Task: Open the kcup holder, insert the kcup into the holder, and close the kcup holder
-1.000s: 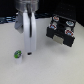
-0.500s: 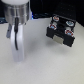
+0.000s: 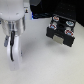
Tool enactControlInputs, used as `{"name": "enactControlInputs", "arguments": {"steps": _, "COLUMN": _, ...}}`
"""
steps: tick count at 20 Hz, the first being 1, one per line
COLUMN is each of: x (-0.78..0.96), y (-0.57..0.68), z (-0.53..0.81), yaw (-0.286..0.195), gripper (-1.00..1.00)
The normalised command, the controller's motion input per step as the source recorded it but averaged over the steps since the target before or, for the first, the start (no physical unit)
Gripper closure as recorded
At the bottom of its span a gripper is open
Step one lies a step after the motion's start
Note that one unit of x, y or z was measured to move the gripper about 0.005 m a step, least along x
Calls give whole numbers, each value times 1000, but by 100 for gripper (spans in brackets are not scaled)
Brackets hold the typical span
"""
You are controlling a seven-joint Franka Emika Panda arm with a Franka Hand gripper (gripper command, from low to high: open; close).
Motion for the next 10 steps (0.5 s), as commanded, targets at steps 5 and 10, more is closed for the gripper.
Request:
{"name": "enactControlInputs", "arguments": {"steps": 5, "x": -172, "y": -214, "z": -291, "yaw": -145, "gripper": -100}}
{"name": "enactControlInputs", "arguments": {"steps": 10, "x": -161, "y": -121, "z": -118, "yaw": -119, "gripper": 100}}
